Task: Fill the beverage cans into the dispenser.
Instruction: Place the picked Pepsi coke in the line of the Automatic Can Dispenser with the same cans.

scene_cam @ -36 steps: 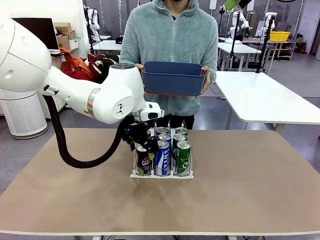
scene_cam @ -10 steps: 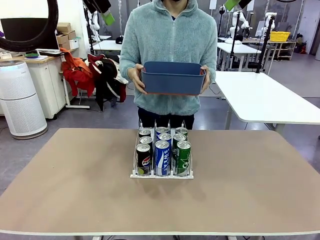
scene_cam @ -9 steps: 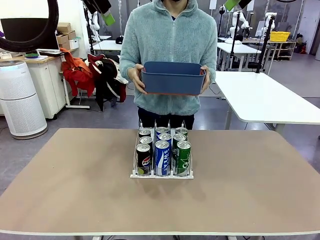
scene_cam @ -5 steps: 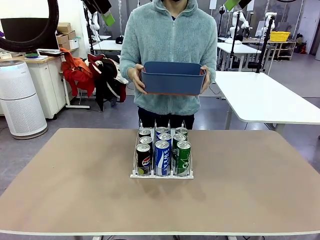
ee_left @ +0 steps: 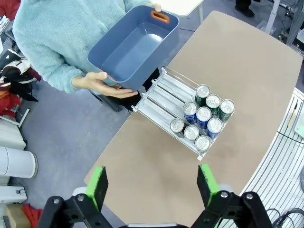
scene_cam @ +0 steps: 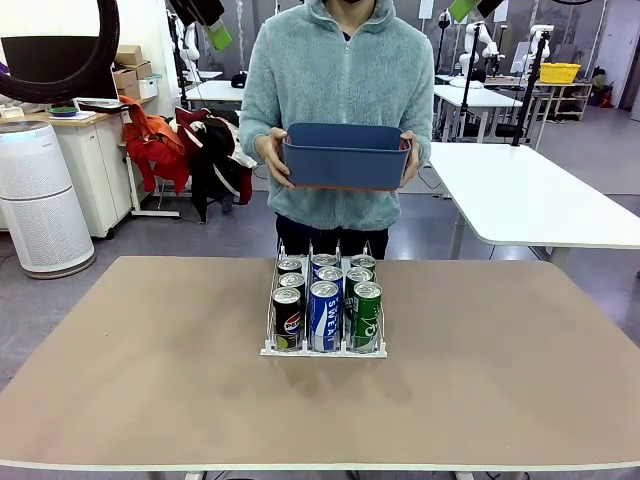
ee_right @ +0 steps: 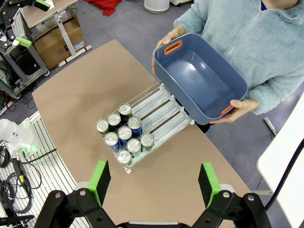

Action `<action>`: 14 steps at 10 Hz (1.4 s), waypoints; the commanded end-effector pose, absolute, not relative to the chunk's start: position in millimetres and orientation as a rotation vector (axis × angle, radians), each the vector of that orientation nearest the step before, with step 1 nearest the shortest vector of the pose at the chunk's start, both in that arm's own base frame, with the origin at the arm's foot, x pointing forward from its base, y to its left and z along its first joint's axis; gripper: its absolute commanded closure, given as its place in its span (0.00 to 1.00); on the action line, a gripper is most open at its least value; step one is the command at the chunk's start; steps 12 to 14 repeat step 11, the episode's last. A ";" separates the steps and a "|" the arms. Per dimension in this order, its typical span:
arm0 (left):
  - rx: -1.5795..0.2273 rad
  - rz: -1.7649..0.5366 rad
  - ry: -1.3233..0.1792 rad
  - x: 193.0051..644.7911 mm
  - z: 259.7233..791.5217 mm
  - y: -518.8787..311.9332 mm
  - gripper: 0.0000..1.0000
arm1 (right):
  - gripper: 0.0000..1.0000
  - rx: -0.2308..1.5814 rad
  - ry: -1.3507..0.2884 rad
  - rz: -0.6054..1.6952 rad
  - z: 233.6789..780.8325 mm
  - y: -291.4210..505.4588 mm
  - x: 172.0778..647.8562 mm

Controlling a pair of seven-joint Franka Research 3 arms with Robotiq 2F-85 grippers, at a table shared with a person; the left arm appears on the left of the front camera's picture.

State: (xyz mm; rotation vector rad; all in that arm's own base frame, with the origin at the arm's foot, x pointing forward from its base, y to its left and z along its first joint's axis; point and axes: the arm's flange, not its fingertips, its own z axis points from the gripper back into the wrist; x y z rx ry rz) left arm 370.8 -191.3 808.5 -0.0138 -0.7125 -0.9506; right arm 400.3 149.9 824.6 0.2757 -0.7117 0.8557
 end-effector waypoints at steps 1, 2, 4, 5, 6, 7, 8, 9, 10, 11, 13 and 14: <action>-0.043 -1.002 -0.715 367.2 820.1 -191.2 0.00 | 0.01 0.292 -0.717 0.866 822.4 149.3 398.6; -0.031 -0.988 -0.715 368.8 821.2 -192.4 0.00 | 0.01 0.292 -0.717 0.866 822.4 149.3 398.6; -0.037 -0.978 -0.690 368.7 816.8 -190.3 0.00 | 0.01 0.292 -0.717 0.866 822.4 149.3 398.6; -0.019 -0.965 -0.728 365.1 820.0 -193.7 0.00 | 0.01 0.292 -0.717 0.866 822.4 149.3 398.6; -0.019 -0.965 -0.728 365.1 820.0 -193.7 0.00 | 0.01 0.292 -0.717 0.866 822.4 149.3 398.6; -0.019 -0.965 -0.728 365.1 820.0 -193.7 0.00 | 0.01 0.292 -0.717 0.866 822.4 149.3 398.6; -0.019 -0.965 -0.728 365.1 820.0 -193.7 0.00 | 0.01 0.292 -0.717 0.866 822.4 149.3 398.6; -0.019 -0.965 -0.728 365.1 820.0 -193.7 0.00 | 0.01 0.292 -0.717 0.866 822.4 149.3 398.6; -0.019 -0.965 -0.728 365.1 820.0 -193.7 0.00 | 0.01 0.292 -0.717 0.866 822.4 149.3 398.6; -0.019 -0.965 -0.728 365.1 820.0 -193.7 0.00 | 0.01 0.292 -0.717 0.866 822.4 149.3 398.6; -0.019 -0.965 -0.728 365.1 820.0 -193.7 0.00 | 0.01 0.292 -0.717 0.866 822.4 149.3 398.6; -0.019 -0.965 -0.728 365.1 820.0 -193.7 0.00 | 0.01 0.292 -0.717 0.866 822.4 149.3 398.6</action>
